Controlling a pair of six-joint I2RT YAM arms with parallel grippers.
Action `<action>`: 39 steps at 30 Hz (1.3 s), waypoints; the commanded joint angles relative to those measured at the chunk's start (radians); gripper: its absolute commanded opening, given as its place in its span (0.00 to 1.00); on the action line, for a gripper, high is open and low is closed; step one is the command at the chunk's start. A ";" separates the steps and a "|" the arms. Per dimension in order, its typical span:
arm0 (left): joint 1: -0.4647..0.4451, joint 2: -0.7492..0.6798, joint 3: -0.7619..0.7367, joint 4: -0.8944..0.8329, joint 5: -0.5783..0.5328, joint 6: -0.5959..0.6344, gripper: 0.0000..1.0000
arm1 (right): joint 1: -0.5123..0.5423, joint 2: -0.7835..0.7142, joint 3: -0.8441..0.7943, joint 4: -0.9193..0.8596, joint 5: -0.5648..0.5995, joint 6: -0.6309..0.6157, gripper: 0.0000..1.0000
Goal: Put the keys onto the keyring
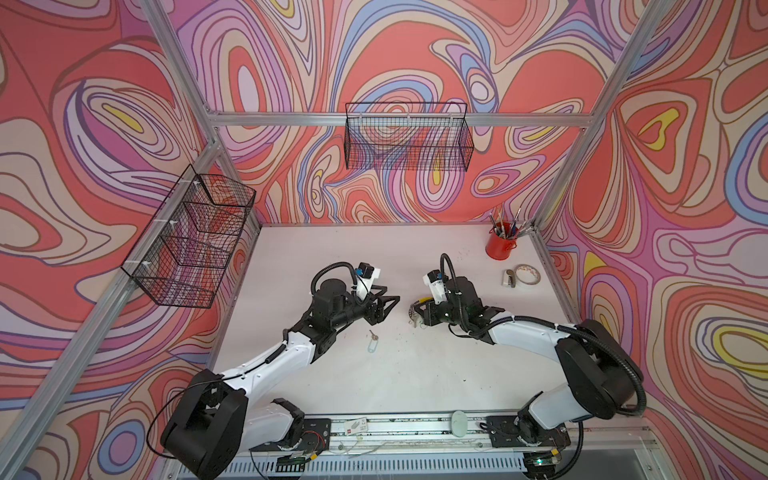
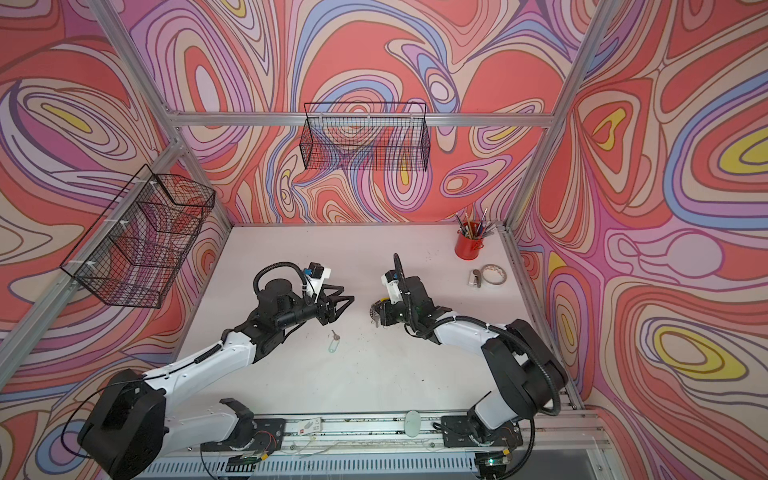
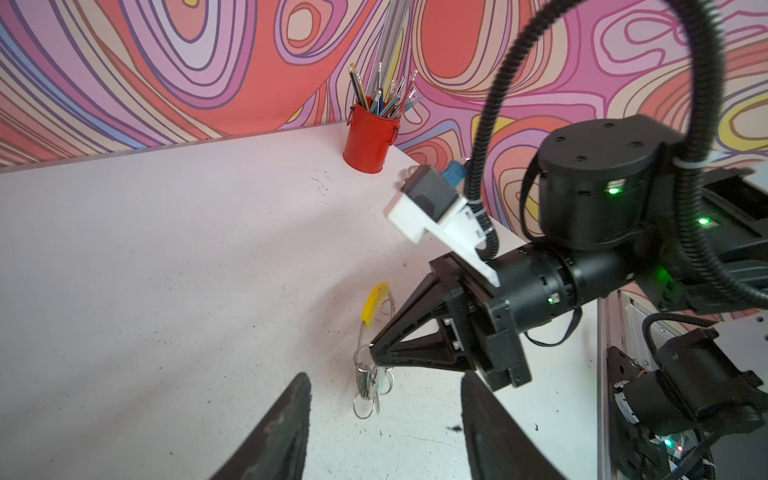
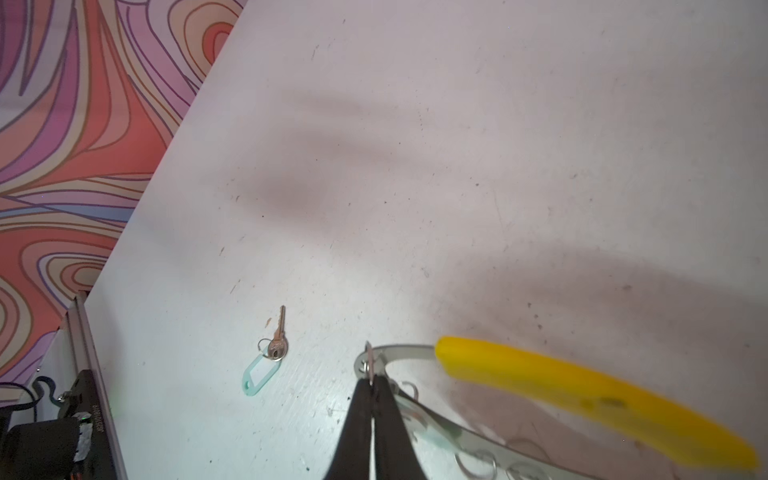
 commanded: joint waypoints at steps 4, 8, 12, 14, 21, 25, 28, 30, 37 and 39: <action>-0.005 -0.048 -0.023 0.003 -0.017 -0.011 0.60 | -0.006 0.122 0.117 -0.099 -0.012 -0.038 0.00; -0.005 -0.051 -0.025 0.006 -0.017 -0.013 0.60 | -0.006 0.168 0.178 -0.121 -0.018 -0.052 0.00; -0.005 -0.055 -0.022 0.008 -0.019 -0.022 0.60 | -0.006 0.211 0.237 -0.135 -0.017 -0.052 0.15; -0.006 -0.066 -0.021 0.006 -0.024 -0.024 0.60 | -0.006 0.209 0.266 -0.139 -0.013 -0.049 0.25; -0.005 -0.142 0.002 -0.104 -0.072 -0.044 0.60 | -0.037 0.115 0.286 -0.232 0.072 -0.049 0.37; -0.004 -0.226 0.015 -0.217 -0.100 -0.063 0.66 | -0.066 -0.009 0.195 -0.301 0.142 -0.010 0.38; 0.000 -0.300 0.007 -0.290 -0.127 -0.100 0.84 | -0.068 -0.085 0.139 -0.397 0.221 -0.002 0.41; 0.012 -0.342 0.005 -0.330 -0.134 -0.135 1.00 | -0.067 -0.128 0.101 -0.443 0.269 0.006 0.43; 0.037 -0.334 0.086 -0.528 -0.067 -0.159 1.00 | -0.069 -0.127 0.077 -0.497 0.366 0.034 0.53; 0.036 -0.299 0.107 -0.544 -0.006 -0.125 0.98 | -0.069 -0.092 0.097 -0.482 0.370 0.035 0.54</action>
